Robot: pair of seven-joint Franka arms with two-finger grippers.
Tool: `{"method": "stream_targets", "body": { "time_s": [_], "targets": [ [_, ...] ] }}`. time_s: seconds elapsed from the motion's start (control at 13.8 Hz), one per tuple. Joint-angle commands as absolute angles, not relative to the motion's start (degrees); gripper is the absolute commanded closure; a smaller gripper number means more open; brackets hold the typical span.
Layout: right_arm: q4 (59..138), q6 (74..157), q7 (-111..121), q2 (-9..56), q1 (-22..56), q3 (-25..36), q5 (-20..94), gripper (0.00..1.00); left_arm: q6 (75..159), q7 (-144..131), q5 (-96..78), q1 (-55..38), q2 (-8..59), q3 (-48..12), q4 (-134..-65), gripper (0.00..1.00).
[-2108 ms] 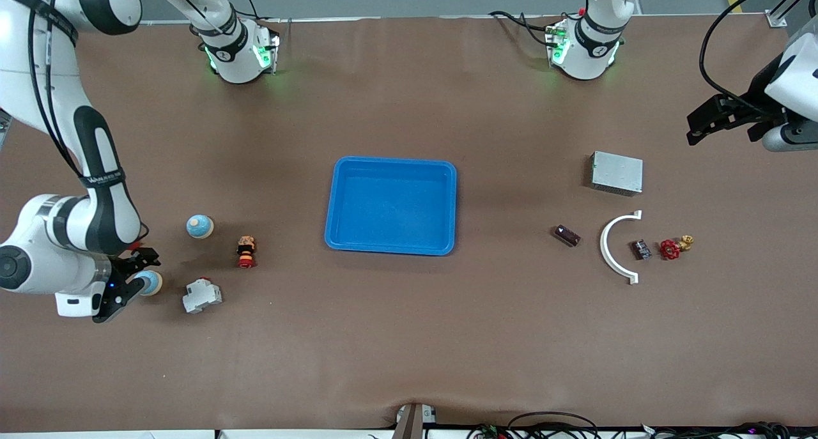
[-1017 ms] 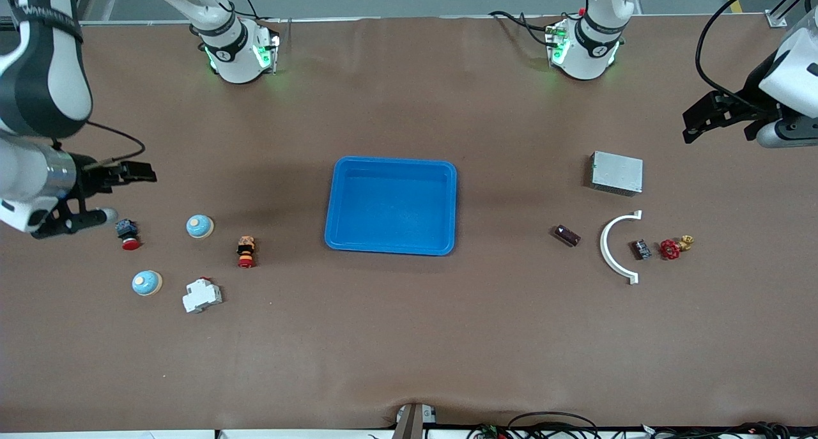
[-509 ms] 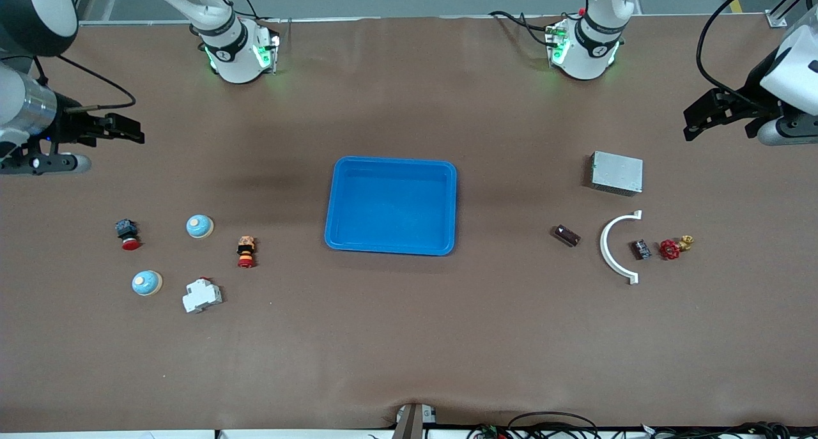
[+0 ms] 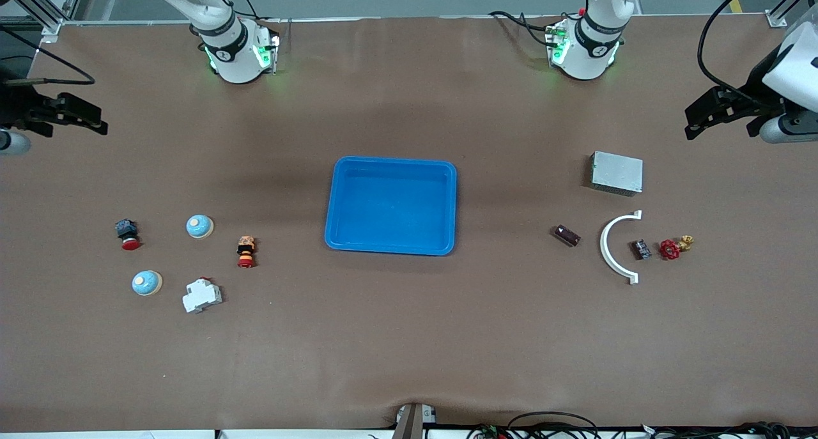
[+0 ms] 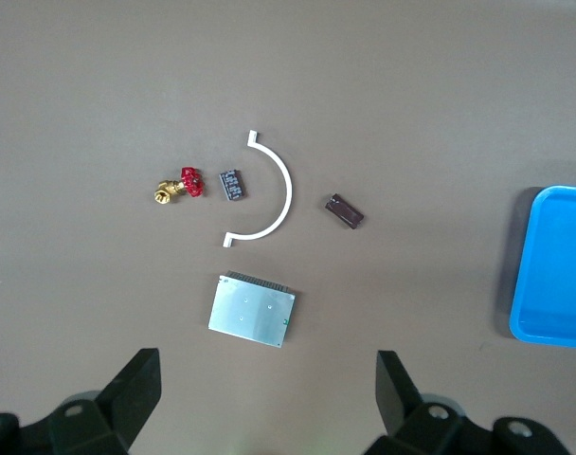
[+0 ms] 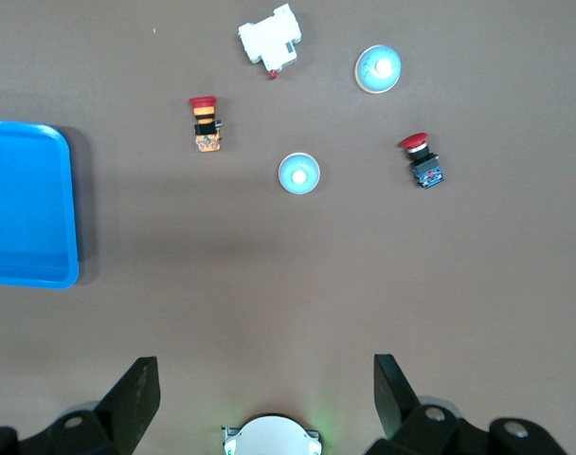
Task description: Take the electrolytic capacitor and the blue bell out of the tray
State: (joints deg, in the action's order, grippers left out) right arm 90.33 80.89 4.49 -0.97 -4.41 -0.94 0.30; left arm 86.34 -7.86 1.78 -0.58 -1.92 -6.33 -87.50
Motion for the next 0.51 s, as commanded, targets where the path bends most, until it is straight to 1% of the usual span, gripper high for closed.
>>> {"method": "stream_targets", "body": {
  "time_s": [0.0,0.44],
  "targets": [
    [87.8,79.6,3.5,0.7,-5.4,-1.4,0.1,0.00,85.6,-6.3,0.4,-0.1,-3.1,-6.6,-87.5,0.00],
    [87.5,80.2,3.6,0.8,-5.3,-1.4,0.4,0.00,85.5,-6.7,0.5,0.0,-3.2,-6.0,-87.4,0.00]
  ]
}}
